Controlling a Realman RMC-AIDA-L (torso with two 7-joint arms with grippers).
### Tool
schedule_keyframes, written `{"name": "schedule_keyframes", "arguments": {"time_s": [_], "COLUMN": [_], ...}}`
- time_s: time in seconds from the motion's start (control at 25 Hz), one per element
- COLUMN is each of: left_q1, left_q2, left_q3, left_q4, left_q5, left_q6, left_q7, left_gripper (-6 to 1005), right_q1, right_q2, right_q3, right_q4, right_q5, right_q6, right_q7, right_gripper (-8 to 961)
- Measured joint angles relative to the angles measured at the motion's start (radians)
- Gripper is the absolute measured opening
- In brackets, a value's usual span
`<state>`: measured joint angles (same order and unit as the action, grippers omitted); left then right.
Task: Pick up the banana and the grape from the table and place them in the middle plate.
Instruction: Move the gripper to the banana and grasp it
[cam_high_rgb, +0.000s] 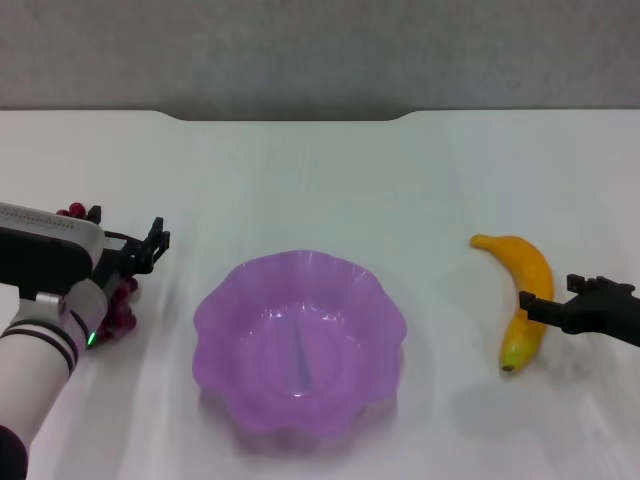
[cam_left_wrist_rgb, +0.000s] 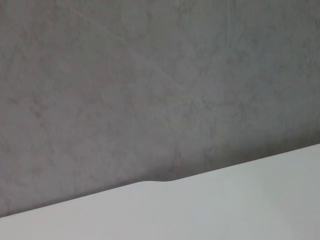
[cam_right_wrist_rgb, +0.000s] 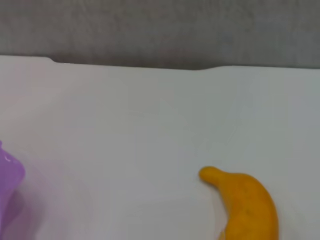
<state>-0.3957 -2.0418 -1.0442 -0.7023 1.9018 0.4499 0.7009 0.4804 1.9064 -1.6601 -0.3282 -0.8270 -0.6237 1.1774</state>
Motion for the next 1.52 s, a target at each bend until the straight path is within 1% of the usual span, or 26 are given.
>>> {"name": "schedule_keyframes", "arguments": {"time_s": [0.48, 0.76, 0.92, 1.08, 1.16, 1.32, 1.52], "left_q1": [0.000, 0.001, 0.001, 0.001, 0.001, 0.002, 0.002], "left_q2": [0.000, 0.000, 0.001, 0.001, 0.001, 0.002, 0.001], "left_q3": [0.001, 0.001, 0.001, 0.002, 0.003, 0.004, 0.004], "left_q4": [0.000, 0.000, 0.000, 0.000, 0.000, -0.004, -0.011], "left_q5": [0.005, 0.007, 0.007, 0.007, 0.007, 0.007, 0.007], "left_q6": [0.003, 0.001, 0.000, 0.001, 0.001, -0.003, -0.005], "left_q7": [0.000, 0.000, 0.000, 0.000, 0.000, 0.000, 0.017], "left_gripper": [830, 829, 829, 829, 829, 829, 829], "right_q1": [-0.003, 0.010, 0.010, 0.011, 0.011, 0.025, 0.045], "right_q2": [0.009, -0.004, -0.015, -0.019, -0.018, -0.008, -0.003], "right_q3": [-0.007, 0.001, 0.018, 0.024, 0.020, 0.024, 0.019], "right_q4": [0.035, -0.008, -0.025, -0.019, -0.017, -0.015, -0.013], "right_q5": [0.002, -0.005, -0.004, -0.006, -0.022, -0.085, -0.110], "right_q6": [0.007, 0.008, 0.009, 0.009, 0.009, 0.008, 0.002], "right_q7": [-0.005, -0.007, -0.012, -0.017, -0.016, -0.009, -0.008], "right_gripper": [851, 845, 842, 839, 837, 834, 830]}}
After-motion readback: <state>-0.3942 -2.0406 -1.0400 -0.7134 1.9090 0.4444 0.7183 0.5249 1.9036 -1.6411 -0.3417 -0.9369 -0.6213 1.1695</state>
